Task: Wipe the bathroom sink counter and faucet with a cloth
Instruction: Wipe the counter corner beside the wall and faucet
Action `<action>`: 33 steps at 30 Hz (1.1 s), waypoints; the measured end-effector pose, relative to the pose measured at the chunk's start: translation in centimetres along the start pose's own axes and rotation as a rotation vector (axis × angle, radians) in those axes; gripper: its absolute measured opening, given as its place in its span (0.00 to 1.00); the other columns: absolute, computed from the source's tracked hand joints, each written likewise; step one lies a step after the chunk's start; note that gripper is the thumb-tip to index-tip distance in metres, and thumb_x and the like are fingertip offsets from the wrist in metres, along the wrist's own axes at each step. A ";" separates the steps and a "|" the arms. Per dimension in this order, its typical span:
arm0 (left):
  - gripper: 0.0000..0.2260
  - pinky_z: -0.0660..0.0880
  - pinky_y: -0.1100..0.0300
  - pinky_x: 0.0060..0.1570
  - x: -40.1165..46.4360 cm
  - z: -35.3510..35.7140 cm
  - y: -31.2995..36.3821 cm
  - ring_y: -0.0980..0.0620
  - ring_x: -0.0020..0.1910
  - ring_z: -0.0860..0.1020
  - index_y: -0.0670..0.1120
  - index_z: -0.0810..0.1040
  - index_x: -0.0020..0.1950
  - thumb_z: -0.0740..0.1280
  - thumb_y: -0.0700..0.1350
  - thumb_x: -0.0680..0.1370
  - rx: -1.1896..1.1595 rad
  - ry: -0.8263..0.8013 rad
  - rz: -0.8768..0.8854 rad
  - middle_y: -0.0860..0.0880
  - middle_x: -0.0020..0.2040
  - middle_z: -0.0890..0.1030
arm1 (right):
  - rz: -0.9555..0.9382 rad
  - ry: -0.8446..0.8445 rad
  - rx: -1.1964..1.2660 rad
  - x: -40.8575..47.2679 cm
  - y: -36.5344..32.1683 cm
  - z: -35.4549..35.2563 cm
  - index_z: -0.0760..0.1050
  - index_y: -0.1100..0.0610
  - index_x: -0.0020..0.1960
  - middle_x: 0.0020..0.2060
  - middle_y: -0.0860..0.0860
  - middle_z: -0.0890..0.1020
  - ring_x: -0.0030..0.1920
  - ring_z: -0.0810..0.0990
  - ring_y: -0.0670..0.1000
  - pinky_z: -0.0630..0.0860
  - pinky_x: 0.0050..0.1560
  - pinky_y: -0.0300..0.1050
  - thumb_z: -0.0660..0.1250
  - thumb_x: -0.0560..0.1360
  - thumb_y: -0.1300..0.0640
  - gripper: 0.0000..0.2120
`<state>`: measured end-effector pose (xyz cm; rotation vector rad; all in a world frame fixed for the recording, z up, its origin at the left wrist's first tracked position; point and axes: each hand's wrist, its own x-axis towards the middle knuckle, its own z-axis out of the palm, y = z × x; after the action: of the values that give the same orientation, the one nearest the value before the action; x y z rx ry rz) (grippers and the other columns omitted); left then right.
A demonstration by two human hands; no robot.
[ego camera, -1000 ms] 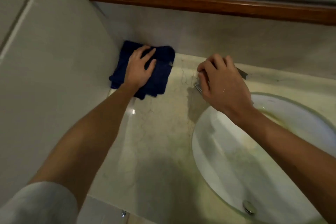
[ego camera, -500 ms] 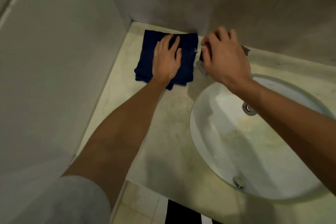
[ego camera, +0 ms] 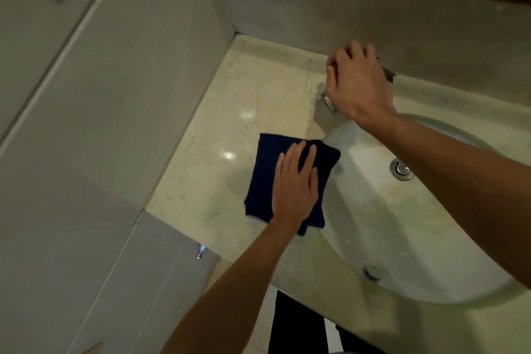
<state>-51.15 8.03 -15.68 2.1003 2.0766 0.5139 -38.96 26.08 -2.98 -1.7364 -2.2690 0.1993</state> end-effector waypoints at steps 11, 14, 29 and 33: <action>0.19 0.64 0.45 0.76 4.1 -1.6 -5.6 0.45 0.75 0.68 0.44 0.71 0.77 0.59 0.45 0.86 -0.074 0.046 -0.052 0.43 0.76 0.71 | 0.013 0.002 0.012 0.1 0.4 0.4 0.76 0.59 0.61 0.57 0.59 0.75 0.57 0.73 0.63 0.75 0.57 0.62 0.55 0.84 0.50 0.17; 0.19 0.67 0.45 0.73 10.7 -1.8 -9.3 0.44 0.73 0.70 0.44 0.73 0.76 0.59 0.45 0.85 -0.061 0.070 -0.044 0.43 0.74 0.73 | 0.003 -0.001 -0.009 0.4 0.3 0.7 0.76 0.59 0.60 0.56 0.59 0.75 0.55 0.73 0.62 0.75 0.57 0.62 0.55 0.84 0.51 0.16; 0.20 0.63 0.46 0.76 18.6 -2.5 -14.7 0.45 0.75 0.67 0.45 0.70 0.78 0.56 0.48 0.86 -0.036 0.028 0.005 0.44 0.77 0.69 | -0.029 0.016 0.011 0.7 0.7 1.1 0.76 0.58 0.61 0.58 0.58 0.76 0.58 0.72 0.61 0.76 0.56 0.58 0.56 0.83 0.52 0.15; 0.20 0.64 0.45 0.75 11.7 -3.0 -13.0 0.46 0.75 0.68 0.44 0.70 0.78 0.56 0.47 0.86 -0.023 0.046 -0.123 0.44 0.77 0.69 | -0.025 0.017 -0.005 0.6 0.6 1.0 0.75 0.59 0.61 0.58 0.59 0.75 0.59 0.72 0.63 0.75 0.57 0.60 0.55 0.83 0.51 0.16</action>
<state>-64.52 19.63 -15.65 1.9507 2.1976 0.5710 -38.86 26.91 -4.00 -1.7048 -2.2795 0.1740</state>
